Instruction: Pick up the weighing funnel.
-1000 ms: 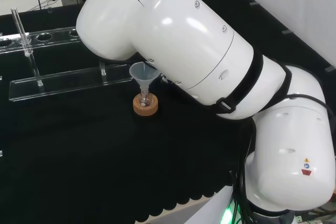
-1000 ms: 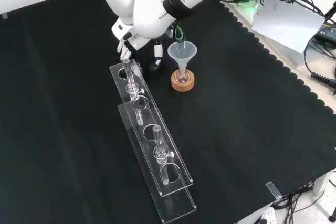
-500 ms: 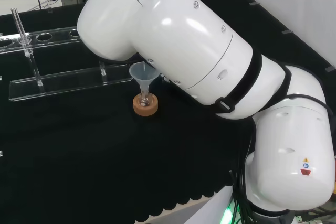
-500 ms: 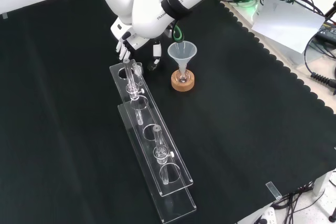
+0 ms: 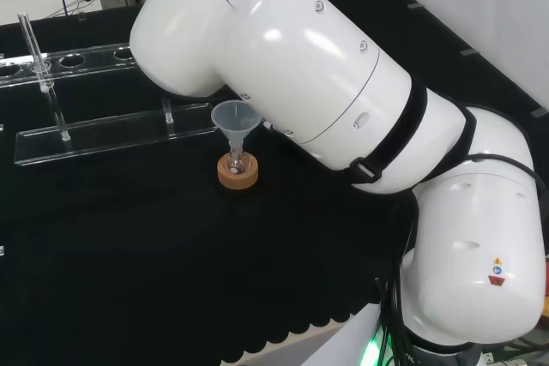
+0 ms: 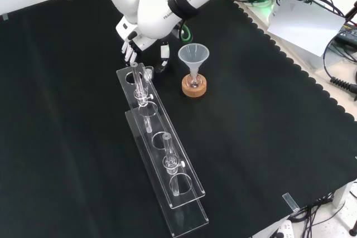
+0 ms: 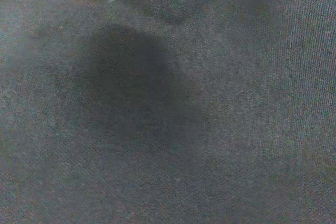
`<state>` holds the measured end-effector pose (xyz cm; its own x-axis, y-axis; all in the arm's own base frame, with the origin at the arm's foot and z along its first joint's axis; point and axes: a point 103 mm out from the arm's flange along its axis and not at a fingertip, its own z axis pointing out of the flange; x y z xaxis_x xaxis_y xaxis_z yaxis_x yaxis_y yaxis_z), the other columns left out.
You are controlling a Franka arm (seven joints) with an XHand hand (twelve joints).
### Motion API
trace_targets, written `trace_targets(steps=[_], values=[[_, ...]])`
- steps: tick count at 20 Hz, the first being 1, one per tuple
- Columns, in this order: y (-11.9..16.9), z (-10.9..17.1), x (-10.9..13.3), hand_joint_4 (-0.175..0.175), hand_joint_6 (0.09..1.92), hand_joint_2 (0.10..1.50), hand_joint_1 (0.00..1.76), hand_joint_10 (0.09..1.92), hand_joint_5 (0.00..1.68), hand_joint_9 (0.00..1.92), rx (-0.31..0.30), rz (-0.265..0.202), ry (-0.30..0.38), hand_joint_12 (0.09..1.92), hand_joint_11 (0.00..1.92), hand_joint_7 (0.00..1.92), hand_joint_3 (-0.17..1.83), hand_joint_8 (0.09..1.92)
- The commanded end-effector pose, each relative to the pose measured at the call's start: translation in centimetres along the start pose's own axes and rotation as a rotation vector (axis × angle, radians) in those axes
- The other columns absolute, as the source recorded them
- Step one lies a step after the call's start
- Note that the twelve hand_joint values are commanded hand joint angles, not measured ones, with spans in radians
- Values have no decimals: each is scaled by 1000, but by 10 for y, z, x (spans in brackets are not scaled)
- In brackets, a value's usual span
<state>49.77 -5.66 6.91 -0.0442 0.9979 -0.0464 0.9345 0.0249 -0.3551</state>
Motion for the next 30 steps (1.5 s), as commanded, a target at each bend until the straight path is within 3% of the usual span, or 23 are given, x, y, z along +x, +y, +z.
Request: trace_targets(steps=[1, 8, 20, 23, 25, 26, 30], values=[[0, -4, 17, -36, 818, 649, 861, 537, 672, 831, 3, -10, -29, 1258, 581, 549, 645, 709], [0, -5, 17, -41, 820, 645, 857, 531, 633, 826, 7, -7, -25, 1257, 577, 540, 647, 705], [4, 0, 17, -24, 821, 665, 845, 530, 753, 837, 30, 9, -34, 1261, 576, 544, 654, 706], [4, -1, 16, 9, 757, 703, 846, 520, 934, 866, 38, 13, -52, 1258, 587, 582, 644, 696], [4, -1, 14, 119, 862, 807, 976, 507, 1032, 898, 46, 19, -64, 1251, 606, 623, 502, 682], [4, -1, 14, 147, 890, 825, 1014, 498, 1058, 919, 54, 20, -73, 1239, 623, 646, 478, 672], [3, -5, 10, 175, 969, 731, 1071, 447, 1104, 1014, 72, 21, -90, 1174, 724, 720, 670, 636]])
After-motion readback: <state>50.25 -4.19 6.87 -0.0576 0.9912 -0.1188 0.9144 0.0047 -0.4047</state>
